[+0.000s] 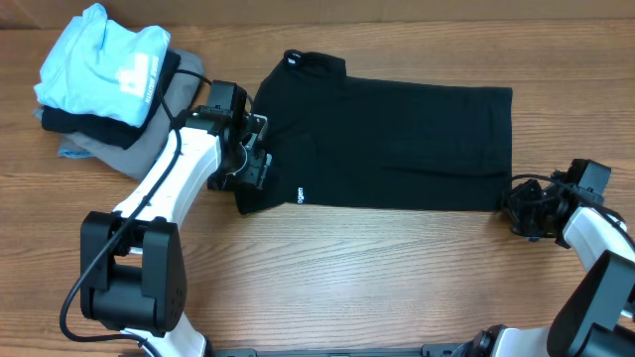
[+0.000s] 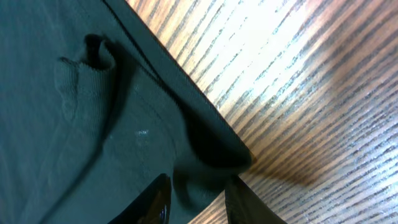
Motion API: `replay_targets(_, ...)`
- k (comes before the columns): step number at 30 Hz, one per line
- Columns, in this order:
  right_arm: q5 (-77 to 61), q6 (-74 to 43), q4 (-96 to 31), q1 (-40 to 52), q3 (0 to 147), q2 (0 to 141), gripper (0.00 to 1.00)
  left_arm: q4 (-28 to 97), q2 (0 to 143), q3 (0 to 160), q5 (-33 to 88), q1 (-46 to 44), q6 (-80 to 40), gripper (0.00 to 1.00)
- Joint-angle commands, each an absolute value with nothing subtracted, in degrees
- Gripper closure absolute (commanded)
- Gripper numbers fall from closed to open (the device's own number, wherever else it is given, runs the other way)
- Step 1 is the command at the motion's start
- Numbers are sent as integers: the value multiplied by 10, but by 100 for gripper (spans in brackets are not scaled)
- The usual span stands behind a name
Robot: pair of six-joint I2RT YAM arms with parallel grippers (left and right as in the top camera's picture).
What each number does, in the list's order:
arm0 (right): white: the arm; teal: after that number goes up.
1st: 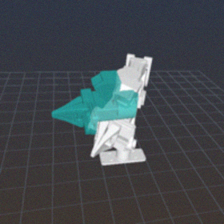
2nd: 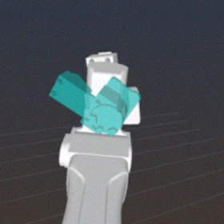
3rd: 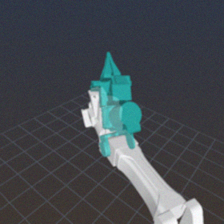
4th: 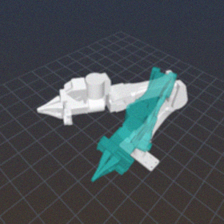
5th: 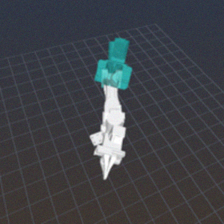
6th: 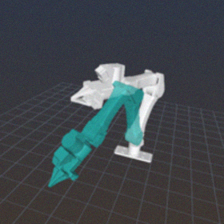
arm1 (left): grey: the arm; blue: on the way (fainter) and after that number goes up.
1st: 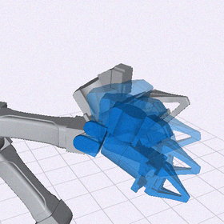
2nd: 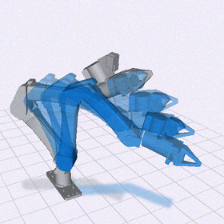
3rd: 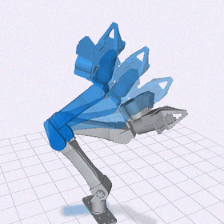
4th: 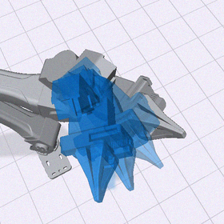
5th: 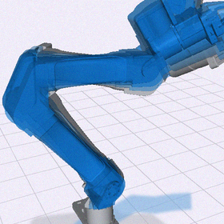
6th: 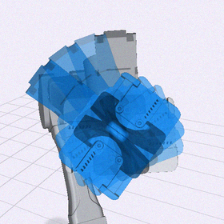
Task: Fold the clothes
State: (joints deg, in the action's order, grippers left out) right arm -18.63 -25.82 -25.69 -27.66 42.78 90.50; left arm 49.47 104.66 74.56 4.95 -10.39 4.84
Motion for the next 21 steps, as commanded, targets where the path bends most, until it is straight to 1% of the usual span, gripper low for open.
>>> replay_targets(1,-180,-257,-253,-273,426,917,75,494,1047,743,60,-101,43,32)
replay_targets(4,-180,-257,-262,-273,426,925,91,496,1047,743,58,-101,43,32)
replay_targets(6,-178,-255,-278,-276,429,923,96,500,1047,743,58,-101,43,32)
replay_targets(10,-133,-255,-367,-301,468,910,96,515,1047,744,57,-101,43,35)
replay_targets(13,-73,-260,-470,-313,509,896,96,523,1047,744,51,-101,43,35)
replay_targets(15,-25,-292,-542,-312,529,890,96,527,1047,744,49,-101,43,34)
replay_targets(17,5,-308,-579,-312,535,889,96,526,1047,746,50,-101,43,32)
replay_targets(19,6,-307,-589,-313,534,889,96,522,1047,750,53,-101,43,30)
replay_targets(20,6,-307,-589,-313,534,889,90,517,1047,752,58,-101,43,29)
replay_targets(21,4,-307,-588,-313,534,889,82,512,1047,754,63,-101,43,28)
